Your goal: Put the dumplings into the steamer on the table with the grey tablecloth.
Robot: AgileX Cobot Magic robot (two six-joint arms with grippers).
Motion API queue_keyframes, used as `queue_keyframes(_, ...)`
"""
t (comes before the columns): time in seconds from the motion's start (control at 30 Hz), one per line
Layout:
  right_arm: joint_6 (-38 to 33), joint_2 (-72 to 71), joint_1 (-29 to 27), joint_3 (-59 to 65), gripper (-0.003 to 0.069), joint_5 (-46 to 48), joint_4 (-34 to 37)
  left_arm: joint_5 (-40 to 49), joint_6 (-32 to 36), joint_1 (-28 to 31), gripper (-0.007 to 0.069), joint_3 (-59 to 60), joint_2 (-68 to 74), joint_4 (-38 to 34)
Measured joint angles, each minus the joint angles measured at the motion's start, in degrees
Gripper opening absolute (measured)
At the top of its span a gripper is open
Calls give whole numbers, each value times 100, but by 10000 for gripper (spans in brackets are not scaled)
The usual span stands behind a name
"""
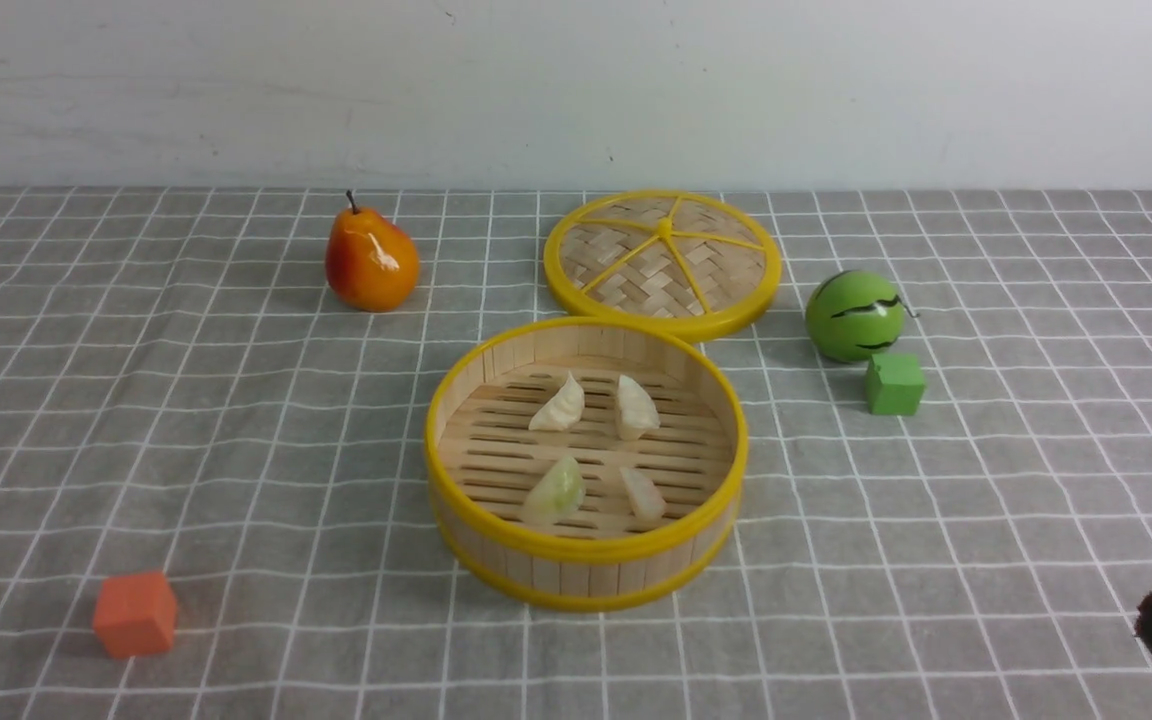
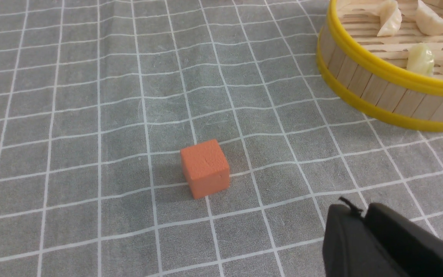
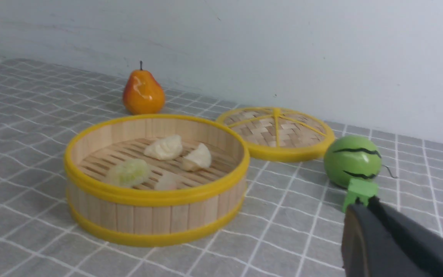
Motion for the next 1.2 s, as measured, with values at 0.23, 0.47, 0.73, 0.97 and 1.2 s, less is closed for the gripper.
queue_keyframes(0.23, 18, -1675, -896, 0, -8, 2120, 83, 81, 0, 0, 74, 0, 0, 0)
queue_keyframes(0.47, 748, -2467, -1885, -18, -8, 4174, 61, 122, 0, 0, 78, 3, -6, 0)
queue_keyframes(0.73, 847, -2467, -2028, -46, -4, 4319, 86, 127, 0, 0, 84, 3, -6, 0)
queue_keyframes(0.97, 847, -2467, -2028, -46, 1, 4319, 100, 127, 0, 0, 91, 3, -6, 0)
queue_keyframes(1.2, 847, -2467, -2028, -46, 9, 4319, 107, 127, 0, 0, 99, 3, -6, 0)
